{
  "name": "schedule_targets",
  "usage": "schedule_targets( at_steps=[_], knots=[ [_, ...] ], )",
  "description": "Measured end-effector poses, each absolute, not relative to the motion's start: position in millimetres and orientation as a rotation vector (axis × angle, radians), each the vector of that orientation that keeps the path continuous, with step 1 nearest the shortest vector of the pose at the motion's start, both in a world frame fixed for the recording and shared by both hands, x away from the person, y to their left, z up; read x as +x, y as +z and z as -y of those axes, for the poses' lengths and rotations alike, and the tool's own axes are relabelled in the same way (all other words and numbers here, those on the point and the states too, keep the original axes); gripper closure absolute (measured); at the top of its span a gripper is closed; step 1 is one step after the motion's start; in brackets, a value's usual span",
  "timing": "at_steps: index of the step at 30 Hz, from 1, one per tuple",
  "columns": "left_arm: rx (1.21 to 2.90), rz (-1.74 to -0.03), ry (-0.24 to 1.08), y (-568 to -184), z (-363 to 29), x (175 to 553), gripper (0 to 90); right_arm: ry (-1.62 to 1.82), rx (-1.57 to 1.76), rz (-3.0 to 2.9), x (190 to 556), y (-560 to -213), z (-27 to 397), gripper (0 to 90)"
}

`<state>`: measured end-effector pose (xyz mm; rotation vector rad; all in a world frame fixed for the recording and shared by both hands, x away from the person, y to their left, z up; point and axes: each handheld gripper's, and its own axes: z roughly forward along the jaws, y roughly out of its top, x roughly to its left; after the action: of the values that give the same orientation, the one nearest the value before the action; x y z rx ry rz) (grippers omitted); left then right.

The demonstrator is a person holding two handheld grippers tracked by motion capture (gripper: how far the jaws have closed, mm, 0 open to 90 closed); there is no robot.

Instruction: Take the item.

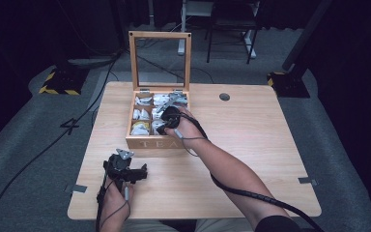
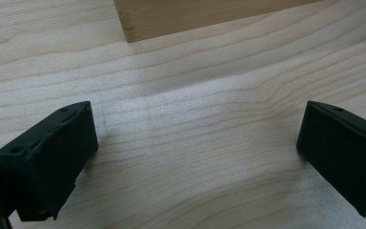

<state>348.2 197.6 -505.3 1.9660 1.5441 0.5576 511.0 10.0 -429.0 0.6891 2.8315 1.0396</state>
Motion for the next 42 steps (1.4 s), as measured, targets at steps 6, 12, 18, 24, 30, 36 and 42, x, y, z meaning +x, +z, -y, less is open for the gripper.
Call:
schedule_targets(
  at_steps=[6,12,18,24,30,36,42],
  knots=[
    [1.962,-1.547,0.556,-505.5,-197.2,348.1,0.4,1.073,0.673,-2.808,508.4,-419.3,-8.6,90.0],
    [1.962,-1.548,0.552,-505.3,-197.2,348.7,0.4,1.13,0.649,-2.773,506.9,-405.6,-5.2,90.0],
    [1.962,-1.548,0.554,-505.3,-197.2,349.1,0.4,1.236,0.645,-2.716,505.3,-387.4,5.4,90.0],
    [1.966,-1.545,0.554,-505.3,-197.4,349.3,0.4,1.307,0.631,-2.676,503.2,-370.1,16.5,90.0],
    [1.966,-1.545,0.555,-505.3,-197.4,349.3,0.4,1.394,0.604,-2.642,496.9,-358.9,26.5,90.0],
    [1.964,-1.546,0.555,-505.3,-197.2,349.2,0.4,1.439,0.574,-2.627,489.4,-354.3,35.2,90.0],
    [1.974,-1.529,0.548,-505.3,-196.1,351.9,0.2,1.493,0.574,-2.591,481.8,-346.2,51.9,90.0]
  ],
)
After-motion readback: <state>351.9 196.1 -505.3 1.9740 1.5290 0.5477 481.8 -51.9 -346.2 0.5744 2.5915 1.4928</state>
